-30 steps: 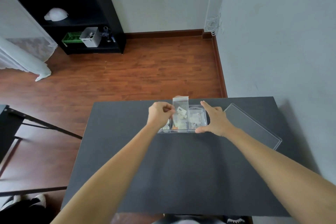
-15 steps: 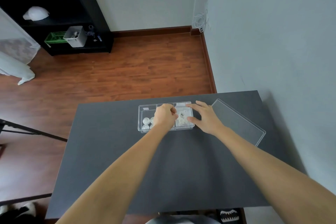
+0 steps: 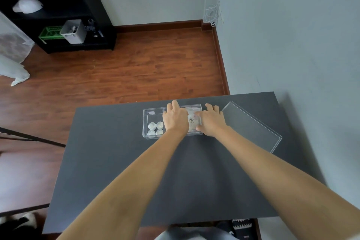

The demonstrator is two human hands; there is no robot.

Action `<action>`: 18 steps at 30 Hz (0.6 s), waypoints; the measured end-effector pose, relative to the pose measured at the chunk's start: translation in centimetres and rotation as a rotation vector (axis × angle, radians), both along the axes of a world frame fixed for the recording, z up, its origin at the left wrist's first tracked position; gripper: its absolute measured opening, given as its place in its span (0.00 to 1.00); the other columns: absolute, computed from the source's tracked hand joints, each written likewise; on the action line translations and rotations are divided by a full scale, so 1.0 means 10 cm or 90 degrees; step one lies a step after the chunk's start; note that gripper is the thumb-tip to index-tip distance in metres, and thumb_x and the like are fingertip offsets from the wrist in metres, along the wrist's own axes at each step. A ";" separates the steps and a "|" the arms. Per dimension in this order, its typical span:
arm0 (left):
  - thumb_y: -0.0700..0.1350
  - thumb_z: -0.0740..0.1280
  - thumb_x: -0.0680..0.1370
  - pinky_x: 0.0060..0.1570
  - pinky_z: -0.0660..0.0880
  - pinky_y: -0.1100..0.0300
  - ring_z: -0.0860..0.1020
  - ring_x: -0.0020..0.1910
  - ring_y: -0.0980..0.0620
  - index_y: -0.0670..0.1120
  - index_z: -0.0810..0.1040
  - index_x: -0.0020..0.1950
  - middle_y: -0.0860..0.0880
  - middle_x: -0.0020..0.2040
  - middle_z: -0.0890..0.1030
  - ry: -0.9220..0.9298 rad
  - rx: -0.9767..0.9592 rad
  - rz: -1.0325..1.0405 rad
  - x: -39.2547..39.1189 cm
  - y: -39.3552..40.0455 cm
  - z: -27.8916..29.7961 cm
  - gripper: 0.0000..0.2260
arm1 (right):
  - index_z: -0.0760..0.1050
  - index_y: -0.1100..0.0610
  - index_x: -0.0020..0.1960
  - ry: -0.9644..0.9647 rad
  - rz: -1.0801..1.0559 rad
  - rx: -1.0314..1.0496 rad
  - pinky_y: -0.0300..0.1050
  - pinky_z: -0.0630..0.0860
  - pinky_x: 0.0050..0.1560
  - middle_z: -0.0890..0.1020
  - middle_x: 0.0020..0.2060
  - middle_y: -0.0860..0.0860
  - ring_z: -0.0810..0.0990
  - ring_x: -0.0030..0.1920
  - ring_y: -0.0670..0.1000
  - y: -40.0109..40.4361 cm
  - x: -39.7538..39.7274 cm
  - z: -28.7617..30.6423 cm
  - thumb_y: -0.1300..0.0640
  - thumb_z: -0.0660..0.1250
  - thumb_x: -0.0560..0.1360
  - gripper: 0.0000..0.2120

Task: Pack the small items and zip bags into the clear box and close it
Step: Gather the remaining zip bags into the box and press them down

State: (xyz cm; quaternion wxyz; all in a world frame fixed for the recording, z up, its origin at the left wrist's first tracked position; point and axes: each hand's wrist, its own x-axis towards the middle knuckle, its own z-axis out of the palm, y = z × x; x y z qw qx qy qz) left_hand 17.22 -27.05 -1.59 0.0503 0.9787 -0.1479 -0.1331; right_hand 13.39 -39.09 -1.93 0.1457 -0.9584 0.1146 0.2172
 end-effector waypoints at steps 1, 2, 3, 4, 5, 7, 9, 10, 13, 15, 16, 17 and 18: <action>0.41 0.69 0.74 0.57 0.71 0.56 0.68 0.61 0.46 0.50 0.81 0.57 0.46 0.61 0.69 0.000 0.007 0.003 0.00 0.00 -0.02 0.13 | 0.73 0.47 0.66 0.008 0.002 -0.006 0.56 0.61 0.70 0.62 0.73 0.58 0.59 0.71 0.63 0.00 0.01 -0.01 0.50 0.68 0.74 0.20; 0.41 0.69 0.74 0.58 0.70 0.56 0.68 0.62 0.46 0.51 0.81 0.57 0.46 0.61 0.68 0.000 0.013 0.006 0.00 0.00 -0.03 0.13 | 0.73 0.47 0.65 0.015 0.005 -0.011 0.56 0.61 0.70 0.62 0.72 0.58 0.59 0.71 0.63 0.00 0.02 -0.01 0.50 0.68 0.75 0.19; 0.41 0.69 0.74 0.58 0.69 0.55 0.68 0.62 0.46 0.51 0.81 0.56 0.46 0.61 0.68 0.001 0.018 0.006 0.00 -0.01 -0.04 0.13 | 0.73 0.47 0.65 0.019 0.010 -0.014 0.56 0.60 0.70 0.62 0.72 0.58 0.59 0.71 0.63 0.00 0.02 -0.02 0.50 0.67 0.75 0.18; 0.41 0.69 0.73 0.59 0.69 0.55 0.68 0.62 0.46 0.52 0.82 0.56 0.46 0.61 0.68 0.001 0.024 0.006 0.00 -0.01 -0.05 0.13 | 0.73 0.47 0.65 0.020 0.014 -0.016 0.56 0.60 0.70 0.63 0.71 0.58 0.59 0.71 0.63 0.00 0.03 -0.03 0.50 0.66 0.76 0.18; 0.41 0.69 0.73 0.59 0.68 0.55 0.68 0.62 0.46 0.52 0.82 0.55 0.46 0.61 0.68 0.002 0.027 0.004 -0.01 -0.01 -0.05 0.13 | 0.73 0.47 0.65 0.021 0.018 -0.015 0.56 0.60 0.70 0.63 0.71 0.58 0.59 0.71 0.63 -0.01 0.03 -0.03 0.49 0.66 0.76 0.18; 0.42 0.69 0.73 0.60 0.67 0.54 0.67 0.62 0.45 0.53 0.82 0.55 0.46 0.61 0.68 -0.002 0.020 0.001 -0.02 -0.02 -0.07 0.13 | 0.73 0.47 0.66 0.015 0.024 0.000 0.57 0.59 0.71 0.62 0.72 0.58 0.58 0.72 0.63 -0.03 0.01 -0.03 0.48 0.64 0.77 0.18; 0.43 0.69 0.74 0.60 0.67 0.54 0.68 0.61 0.46 0.53 0.82 0.56 0.47 0.60 0.68 -0.011 -0.005 0.002 -0.03 -0.01 -0.07 0.12 | 0.73 0.47 0.68 -0.015 0.023 0.040 0.58 0.59 0.71 0.62 0.73 0.58 0.58 0.72 0.63 -0.05 -0.03 -0.02 0.48 0.64 0.78 0.19; 0.45 0.69 0.75 0.60 0.66 0.54 0.68 0.61 0.46 0.53 0.82 0.57 0.48 0.59 0.69 -0.018 -0.023 0.002 -0.04 -0.01 -0.07 0.11 | 0.73 0.47 0.68 -0.043 0.012 0.067 0.58 0.59 0.71 0.64 0.73 0.58 0.58 0.72 0.63 -0.07 -0.07 -0.02 0.48 0.63 0.78 0.18; 0.47 0.69 0.75 0.59 0.66 0.54 0.68 0.60 0.47 0.53 0.81 0.58 0.49 0.58 0.70 -0.045 -0.088 0.008 -0.06 -0.02 -0.02 0.12 | 0.79 0.52 0.62 -0.154 -0.061 0.152 0.56 0.65 0.69 0.72 0.67 0.57 0.66 0.68 0.61 -0.16 -0.20 0.01 0.54 0.63 0.79 0.13; 0.45 0.68 0.75 0.58 0.67 0.54 0.69 0.59 0.47 0.54 0.81 0.58 0.49 0.57 0.70 -0.059 -0.133 0.011 -0.06 -0.07 0.06 0.13 | 0.81 0.55 0.58 -0.218 -0.121 0.196 0.53 0.70 0.65 0.78 0.60 0.57 0.73 0.61 0.60 -0.25 -0.29 0.05 0.58 0.63 0.79 0.11; 0.44 0.67 0.75 0.58 0.67 0.54 0.69 0.58 0.48 0.54 0.81 0.58 0.50 0.57 0.70 -0.063 -0.153 0.007 -0.06 -0.11 0.10 0.13 | 0.81 0.56 0.56 -0.247 -0.158 0.214 0.51 0.72 0.63 0.80 0.57 0.57 0.76 0.58 0.59 -0.31 -0.34 0.07 0.60 0.64 0.78 0.10; 0.43 0.66 0.75 0.58 0.67 0.54 0.69 0.58 0.48 0.53 0.81 0.57 0.50 0.57 0.71 -0.066 -0.173 0.002 -0.06 -0.16 0.14 0.13 | 0.81 0.57 0.54 -0.276 -0.196 0.224 0.48 0.73 0.61 0.81 0.53 0.57 0.78 0.54 0.59 -0.37 -0.39 0.09 0.62 0.64 0.78 0.09; 0.42 0.65 0.75 0.57 0.67 0.54 0.69 0.58 0.48 0.53 0.81 0.57 0.50 0.57 0.71 -0.067 -0.192 -0.006 -0.06 -0.21 0.17 0.13 | 0.81 0.58 0.53 -0.300 -0.229 0.224 0.44 0.72 0.60 0.82 0.51 0.57 0.79 0.52 0.58 -0.43 -0.44 0.10 0.63 0.64 0.77 0.09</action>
